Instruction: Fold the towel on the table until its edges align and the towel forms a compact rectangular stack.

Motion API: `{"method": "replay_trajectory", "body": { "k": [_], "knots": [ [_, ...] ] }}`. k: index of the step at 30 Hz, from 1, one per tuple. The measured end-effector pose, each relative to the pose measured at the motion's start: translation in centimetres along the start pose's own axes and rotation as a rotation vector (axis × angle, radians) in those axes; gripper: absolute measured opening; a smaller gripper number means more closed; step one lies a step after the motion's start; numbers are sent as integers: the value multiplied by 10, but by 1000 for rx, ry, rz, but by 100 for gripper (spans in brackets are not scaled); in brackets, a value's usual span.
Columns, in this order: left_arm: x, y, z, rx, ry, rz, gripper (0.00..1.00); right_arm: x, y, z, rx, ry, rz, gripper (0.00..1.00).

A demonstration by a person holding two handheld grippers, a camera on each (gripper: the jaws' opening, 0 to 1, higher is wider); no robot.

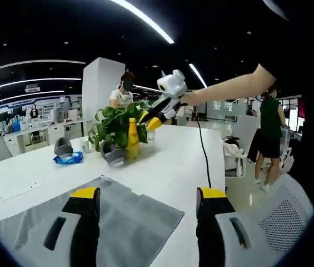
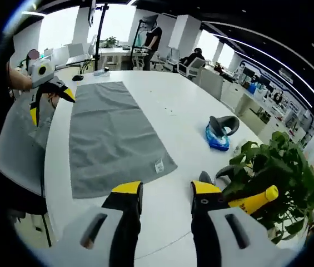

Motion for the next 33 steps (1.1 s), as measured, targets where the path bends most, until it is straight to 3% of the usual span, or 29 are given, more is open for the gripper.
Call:
{"method": "replay_trajectory", "body": {
  "k": [4,8,12,15,19,20,22,27,33],
  "knots": [
    [12,14,26,-20,5,70,69,4,-1,32,3,-31,38,29],
    [19,27,45,-51,26,122,58,4,8,61,3,-59,110,27],
    [29,43,62,-90,70,113,50,13,27,87,-2,-53,257,22],
    [36,49,71,-80,75,160,54,23,39,100,4,-27,380,19],
    [46,61,80,-98,113,206,43,36,45,118,81,16,569,16],
    [49,67,81,-129,132,173,43,38,45,121,87,18,579,16],
    [53,71,85,-131,138,170,43,37,45,128,77,21,585,16],
    [68,84,89,-136,221,241,41,29,37,145,50,5,573,15],
    [76,98,93,-190,258,239,25,24,30,159,20,-14,560,14]
  ]
}}
Point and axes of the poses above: the point that each gripper's makers call its tool centre point, and the gripper's own axes: z roughly forward along the fingers, x roughly to its right, y roughly out of its underside, the point moved 4 cm from there along -z, roughly backward along the fingers, and after that the axes turned 10 degrees about -y, right-handed, at the moved point
